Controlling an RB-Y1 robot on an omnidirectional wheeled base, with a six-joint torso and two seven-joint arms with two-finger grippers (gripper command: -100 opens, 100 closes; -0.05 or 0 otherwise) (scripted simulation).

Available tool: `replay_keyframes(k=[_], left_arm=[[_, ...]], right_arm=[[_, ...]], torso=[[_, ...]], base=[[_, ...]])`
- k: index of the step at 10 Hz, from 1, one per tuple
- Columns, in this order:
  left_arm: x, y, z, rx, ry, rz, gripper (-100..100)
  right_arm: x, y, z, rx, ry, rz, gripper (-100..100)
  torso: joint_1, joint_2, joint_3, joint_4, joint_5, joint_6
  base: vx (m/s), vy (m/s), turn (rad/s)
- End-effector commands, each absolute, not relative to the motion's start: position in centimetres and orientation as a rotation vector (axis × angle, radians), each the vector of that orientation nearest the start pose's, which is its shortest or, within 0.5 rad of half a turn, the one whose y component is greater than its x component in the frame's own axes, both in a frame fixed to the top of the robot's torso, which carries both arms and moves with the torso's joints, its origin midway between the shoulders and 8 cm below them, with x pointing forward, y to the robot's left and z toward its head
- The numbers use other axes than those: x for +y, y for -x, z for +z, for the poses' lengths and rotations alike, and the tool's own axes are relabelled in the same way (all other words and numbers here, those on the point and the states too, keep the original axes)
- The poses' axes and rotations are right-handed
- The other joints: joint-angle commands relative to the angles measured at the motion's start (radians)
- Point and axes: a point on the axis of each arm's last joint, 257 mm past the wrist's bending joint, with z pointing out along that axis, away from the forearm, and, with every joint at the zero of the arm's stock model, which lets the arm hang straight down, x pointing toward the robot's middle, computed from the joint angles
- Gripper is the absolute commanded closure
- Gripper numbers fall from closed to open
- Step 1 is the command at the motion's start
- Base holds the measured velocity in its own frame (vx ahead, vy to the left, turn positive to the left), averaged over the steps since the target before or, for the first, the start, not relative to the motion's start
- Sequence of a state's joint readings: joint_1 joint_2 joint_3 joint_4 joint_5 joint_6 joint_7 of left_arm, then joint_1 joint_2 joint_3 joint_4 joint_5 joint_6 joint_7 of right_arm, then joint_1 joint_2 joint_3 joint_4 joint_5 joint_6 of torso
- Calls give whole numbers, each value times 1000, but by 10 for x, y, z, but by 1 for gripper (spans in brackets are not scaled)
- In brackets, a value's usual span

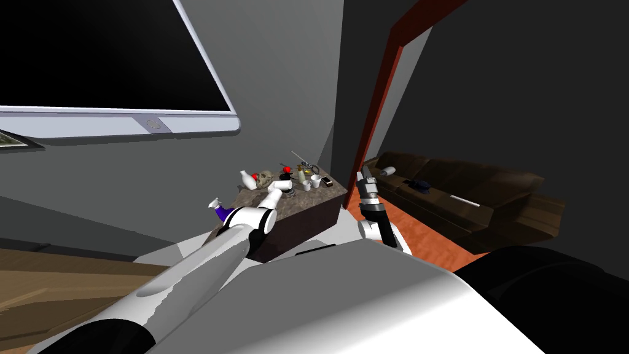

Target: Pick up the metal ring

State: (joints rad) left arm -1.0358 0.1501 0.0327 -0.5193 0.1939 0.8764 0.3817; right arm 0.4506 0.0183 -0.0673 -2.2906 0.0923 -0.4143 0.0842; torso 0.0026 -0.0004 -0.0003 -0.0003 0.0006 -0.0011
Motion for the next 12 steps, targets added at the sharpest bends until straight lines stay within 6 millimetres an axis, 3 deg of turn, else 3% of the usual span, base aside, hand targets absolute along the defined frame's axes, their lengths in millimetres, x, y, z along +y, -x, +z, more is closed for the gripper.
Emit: replay_keyframes(k=[1,2,3,5,6,10,11,12], left_arm=[[160,-652,-296,1684,2122,-754,-100],[161,-652,-297,1685,2122,-751,0],[164,-647,-310,1683,2123,-750,-100],[164,-647,-313,1683,2127,-746,-100],[164,-647,-314,1682,2124,-749,100],[164,-647,-314,1683,2123,-748,100],[164,-647,-314,1684,2123,-748,0],[164,-647,-310,1683,2123,-750,100]], right_arm=[[-292,-357,29,683,-603,1103,0],[-292,-357,29,683,-603,1103,0],[-292,-357,29,683,-603,1103,0],[-292,-357,29,683,-603,1103,0],[-292,-357,29,683,-603,1103,0],[-292,-357,29,683,-603,1103,0],[-292,-357,29,683,-603,1104,0],[-292,-357,29,683,-603,1104,0]], torso=[[0,0,0,0,0,0],[-1,0,0,0,0,0],[-2,1,0,0,0,0],[-4,-5,-3,-1,-1,0],[-3,-3,-2,-1,-1,0],[-2,1,0,0,0,0],[-2,1,0,0,0,0],[-2,1,0,0,0,0]], base=[[6,14,1],[0,0,0],[57,-5,-18],[77,-21,-8],[7,-2,1],[0,0,0],[0,0,0],[-21,4,10]])
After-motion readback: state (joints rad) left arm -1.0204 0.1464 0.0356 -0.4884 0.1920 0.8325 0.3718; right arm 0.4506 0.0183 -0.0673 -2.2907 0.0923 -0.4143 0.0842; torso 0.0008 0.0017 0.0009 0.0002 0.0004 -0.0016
